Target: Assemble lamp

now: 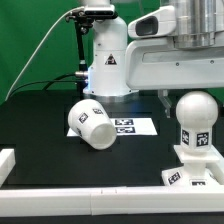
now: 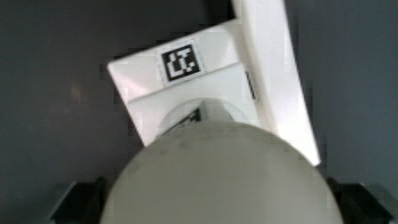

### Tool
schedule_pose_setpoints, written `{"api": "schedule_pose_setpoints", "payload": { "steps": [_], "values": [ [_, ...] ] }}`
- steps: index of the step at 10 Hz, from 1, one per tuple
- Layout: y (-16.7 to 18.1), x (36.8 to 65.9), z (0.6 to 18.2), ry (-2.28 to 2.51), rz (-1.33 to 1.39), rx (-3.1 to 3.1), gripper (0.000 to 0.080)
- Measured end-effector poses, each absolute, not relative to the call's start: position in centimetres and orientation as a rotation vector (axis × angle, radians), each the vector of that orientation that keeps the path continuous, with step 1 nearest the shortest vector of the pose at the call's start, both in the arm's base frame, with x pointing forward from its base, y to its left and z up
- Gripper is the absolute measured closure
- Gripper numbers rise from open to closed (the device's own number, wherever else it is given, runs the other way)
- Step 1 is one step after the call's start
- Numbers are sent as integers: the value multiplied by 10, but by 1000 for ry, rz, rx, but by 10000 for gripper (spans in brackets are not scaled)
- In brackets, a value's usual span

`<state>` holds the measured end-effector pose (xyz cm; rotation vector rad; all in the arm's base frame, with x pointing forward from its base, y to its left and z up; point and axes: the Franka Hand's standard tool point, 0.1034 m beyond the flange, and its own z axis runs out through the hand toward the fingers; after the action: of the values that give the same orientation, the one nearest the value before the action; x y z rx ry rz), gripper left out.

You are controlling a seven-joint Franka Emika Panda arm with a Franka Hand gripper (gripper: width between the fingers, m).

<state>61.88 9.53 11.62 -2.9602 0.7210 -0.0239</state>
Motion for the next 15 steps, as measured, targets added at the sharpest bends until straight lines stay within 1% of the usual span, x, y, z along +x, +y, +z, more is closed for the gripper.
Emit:
{"api": "schedule_pose_setpoints", "payload": {
  "steps": [3,5,6,7,8,9,10,13,15],
  "values": [
    [94,621,116,1423,34,-2648,225],
    [100,621,116,1682,59,-2487,223],
    [101,620,116,1651,59,-2509,223],
    [99,619,114,1520,51,-2595,223],
    [98,619,112,1300,41,-2715,148],
    [97,621,115,1085,32,-2812,114],
    [97,623,118,807,20,-2912,104],
    [94,623,118,500,-3,-2981,101],
    [91,625,118,103,-87,-3048,101]
  ]
}}
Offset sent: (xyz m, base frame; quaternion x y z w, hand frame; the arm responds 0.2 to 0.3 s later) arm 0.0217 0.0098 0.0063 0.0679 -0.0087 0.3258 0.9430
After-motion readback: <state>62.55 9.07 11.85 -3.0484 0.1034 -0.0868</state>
